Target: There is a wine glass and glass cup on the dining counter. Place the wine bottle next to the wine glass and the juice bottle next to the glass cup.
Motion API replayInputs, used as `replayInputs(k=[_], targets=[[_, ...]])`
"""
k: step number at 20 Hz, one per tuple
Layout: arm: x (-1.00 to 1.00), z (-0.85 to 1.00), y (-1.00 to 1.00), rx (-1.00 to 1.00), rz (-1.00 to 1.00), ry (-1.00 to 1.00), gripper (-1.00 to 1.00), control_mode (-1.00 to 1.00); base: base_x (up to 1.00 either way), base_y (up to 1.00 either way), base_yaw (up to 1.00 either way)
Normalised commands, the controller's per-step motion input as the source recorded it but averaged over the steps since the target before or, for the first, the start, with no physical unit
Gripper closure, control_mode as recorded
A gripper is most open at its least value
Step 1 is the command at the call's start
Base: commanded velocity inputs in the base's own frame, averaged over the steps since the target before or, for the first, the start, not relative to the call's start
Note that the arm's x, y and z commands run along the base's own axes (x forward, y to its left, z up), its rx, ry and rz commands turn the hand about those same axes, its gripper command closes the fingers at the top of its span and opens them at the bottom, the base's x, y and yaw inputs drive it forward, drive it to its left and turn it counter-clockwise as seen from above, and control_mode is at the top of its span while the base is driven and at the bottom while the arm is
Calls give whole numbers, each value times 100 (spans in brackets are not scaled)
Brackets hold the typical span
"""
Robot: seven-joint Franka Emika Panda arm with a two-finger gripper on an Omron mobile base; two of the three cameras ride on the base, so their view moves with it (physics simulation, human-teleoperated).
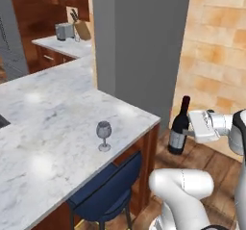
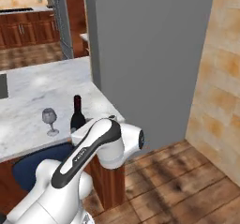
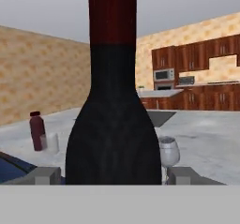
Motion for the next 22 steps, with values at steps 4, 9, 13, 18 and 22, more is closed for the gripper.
replayInputs(k=[4, 9, 13, 18, 22], targets=[[0, 0, 0, 0, 0, 0, 100, 100, 42, -10, 56], [0, 0, 0, 0, 0, 0, 100, 100, 27, -29, 38], [0, 0, 0, 0, 0, 0, 100, 100, 20, -41, 26], [0, 0, 0, 0, 0, 0, 100, 100, 23, -35, 31], [0, 0, 0, 0, 0, 0, 100, 100, 23, -34, 33]])
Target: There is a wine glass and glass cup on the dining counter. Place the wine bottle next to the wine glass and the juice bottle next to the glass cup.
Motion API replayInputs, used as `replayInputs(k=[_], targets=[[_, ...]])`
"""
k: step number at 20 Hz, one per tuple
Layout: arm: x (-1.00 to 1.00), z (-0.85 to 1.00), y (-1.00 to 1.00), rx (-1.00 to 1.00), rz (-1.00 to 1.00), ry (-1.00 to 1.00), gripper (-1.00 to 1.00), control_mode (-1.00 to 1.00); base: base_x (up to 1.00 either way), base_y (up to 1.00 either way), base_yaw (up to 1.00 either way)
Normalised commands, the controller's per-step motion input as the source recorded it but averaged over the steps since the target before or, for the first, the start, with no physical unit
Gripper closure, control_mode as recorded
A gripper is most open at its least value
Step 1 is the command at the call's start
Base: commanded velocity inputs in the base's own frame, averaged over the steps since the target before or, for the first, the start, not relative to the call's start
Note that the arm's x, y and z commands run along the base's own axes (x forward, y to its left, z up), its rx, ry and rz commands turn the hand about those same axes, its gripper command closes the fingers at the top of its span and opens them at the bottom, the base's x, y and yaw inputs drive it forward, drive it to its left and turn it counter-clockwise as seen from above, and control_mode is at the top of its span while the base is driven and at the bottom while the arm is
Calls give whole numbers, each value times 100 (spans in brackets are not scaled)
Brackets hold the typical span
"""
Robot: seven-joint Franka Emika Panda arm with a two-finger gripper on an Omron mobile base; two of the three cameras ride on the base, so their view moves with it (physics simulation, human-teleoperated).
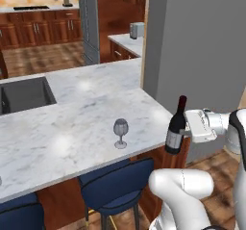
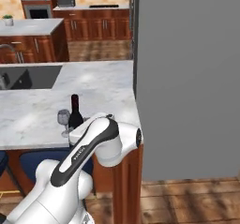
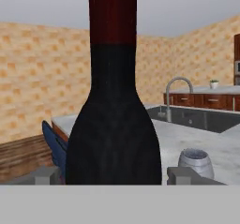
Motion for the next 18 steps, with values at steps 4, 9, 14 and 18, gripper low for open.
replayInputs(k=[4, 9, 14, 18], targets=[[0, 0, 0, 0, 0, 0, 100, 100, 23, -34, 33], [0, 0, 0, 0, 0, 0, 100, 100, 23, -36, 31], [0, 0, 0, 0, 0, 0, 100, 100, 23, -40, 27], [0, 0, 0, 0, 0, 0, 100, 100, 27, -37, 27]])
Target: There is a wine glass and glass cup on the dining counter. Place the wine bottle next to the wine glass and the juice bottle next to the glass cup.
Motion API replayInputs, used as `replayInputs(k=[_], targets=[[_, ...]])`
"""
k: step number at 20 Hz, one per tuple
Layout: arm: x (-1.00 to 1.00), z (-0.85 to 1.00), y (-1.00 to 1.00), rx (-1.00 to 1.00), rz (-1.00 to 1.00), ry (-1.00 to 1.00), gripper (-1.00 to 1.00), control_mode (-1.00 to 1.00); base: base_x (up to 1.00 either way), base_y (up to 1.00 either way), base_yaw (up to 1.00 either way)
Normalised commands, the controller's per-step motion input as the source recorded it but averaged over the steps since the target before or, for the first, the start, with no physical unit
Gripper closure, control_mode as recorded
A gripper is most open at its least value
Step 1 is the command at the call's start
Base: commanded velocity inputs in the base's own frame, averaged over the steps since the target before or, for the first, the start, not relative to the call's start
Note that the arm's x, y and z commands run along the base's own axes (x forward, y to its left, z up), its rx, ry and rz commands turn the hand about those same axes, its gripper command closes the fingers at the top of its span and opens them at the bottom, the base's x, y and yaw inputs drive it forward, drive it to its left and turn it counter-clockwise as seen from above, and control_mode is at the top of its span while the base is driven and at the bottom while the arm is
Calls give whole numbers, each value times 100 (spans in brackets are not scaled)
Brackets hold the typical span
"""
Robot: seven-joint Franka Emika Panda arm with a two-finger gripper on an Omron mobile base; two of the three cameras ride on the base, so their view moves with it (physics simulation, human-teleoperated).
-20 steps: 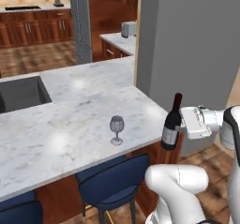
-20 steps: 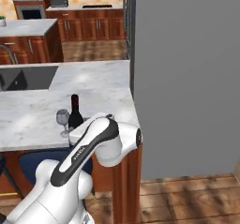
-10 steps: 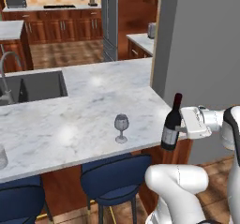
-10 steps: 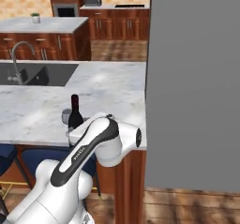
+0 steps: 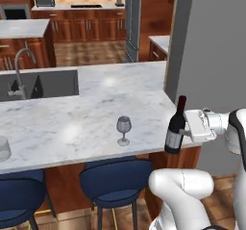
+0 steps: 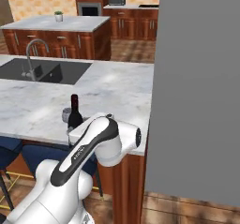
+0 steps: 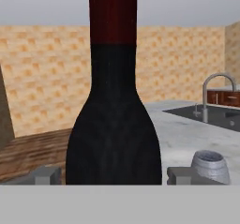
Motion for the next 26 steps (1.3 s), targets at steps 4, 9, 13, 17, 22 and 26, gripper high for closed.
replayInputs(k=[4, 9, 13, 17, 22, 26], targets=[[0, 0, 0, 0, 0, 0, 100, 100, 34, -35, 26], [0, 0, 0, 0, 0, 0, 100, 100, 48, -31, 25], [0, 0, 0, 0, 0, 0, 100, 100, 45, -38, 19], [0, 0, 0, 0, 0, 0, 100, 100, 35, -34, 18], [0, 0, 0, 0, 0, 0, 100, 100, 3, -19, 1], [0, 0, 0, 0, 0, 0, 100, 100, 0, 0, 0]])
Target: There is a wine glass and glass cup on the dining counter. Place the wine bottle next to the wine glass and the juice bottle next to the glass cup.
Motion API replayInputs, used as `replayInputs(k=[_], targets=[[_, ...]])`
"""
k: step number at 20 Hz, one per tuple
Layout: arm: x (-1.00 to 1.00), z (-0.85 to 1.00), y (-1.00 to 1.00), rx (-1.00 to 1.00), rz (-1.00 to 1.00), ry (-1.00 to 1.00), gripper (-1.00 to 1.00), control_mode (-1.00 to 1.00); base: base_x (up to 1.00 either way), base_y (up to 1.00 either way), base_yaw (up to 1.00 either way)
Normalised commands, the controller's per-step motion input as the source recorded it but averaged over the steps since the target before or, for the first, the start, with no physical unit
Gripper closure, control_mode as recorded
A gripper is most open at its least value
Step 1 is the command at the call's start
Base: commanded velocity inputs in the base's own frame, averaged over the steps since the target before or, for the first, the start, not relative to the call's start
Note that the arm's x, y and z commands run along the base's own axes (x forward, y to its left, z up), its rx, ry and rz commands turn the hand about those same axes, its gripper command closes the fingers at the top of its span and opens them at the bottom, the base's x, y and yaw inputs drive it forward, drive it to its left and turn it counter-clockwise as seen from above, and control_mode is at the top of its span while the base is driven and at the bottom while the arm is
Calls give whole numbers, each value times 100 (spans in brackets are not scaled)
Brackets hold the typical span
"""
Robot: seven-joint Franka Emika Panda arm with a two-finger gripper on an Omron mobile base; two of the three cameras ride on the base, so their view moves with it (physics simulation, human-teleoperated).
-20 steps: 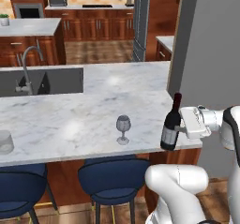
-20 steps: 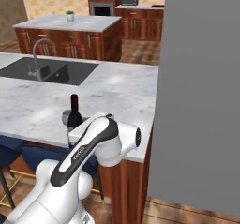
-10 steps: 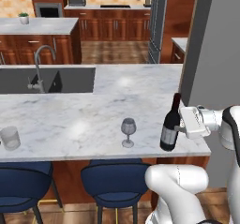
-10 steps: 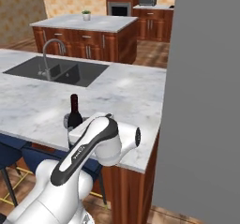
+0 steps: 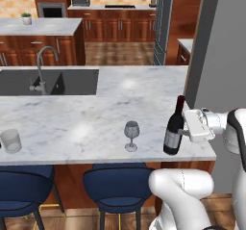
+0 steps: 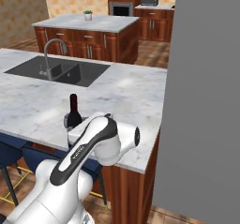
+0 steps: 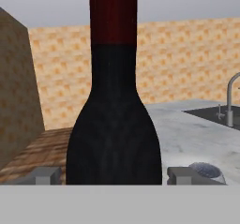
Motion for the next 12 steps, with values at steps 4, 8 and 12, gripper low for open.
replayInputs(k=[4, 8, 12], targets=[[0, 0, 0, 0, 0, 0, 100, 100, 0, 0, 0], [0, 0, 0, 0, 0, 0, 100, 100, 0, 0, 0], [13, 0, -11, 1, 0, 1, 100, -100, 0, -2, 0]])
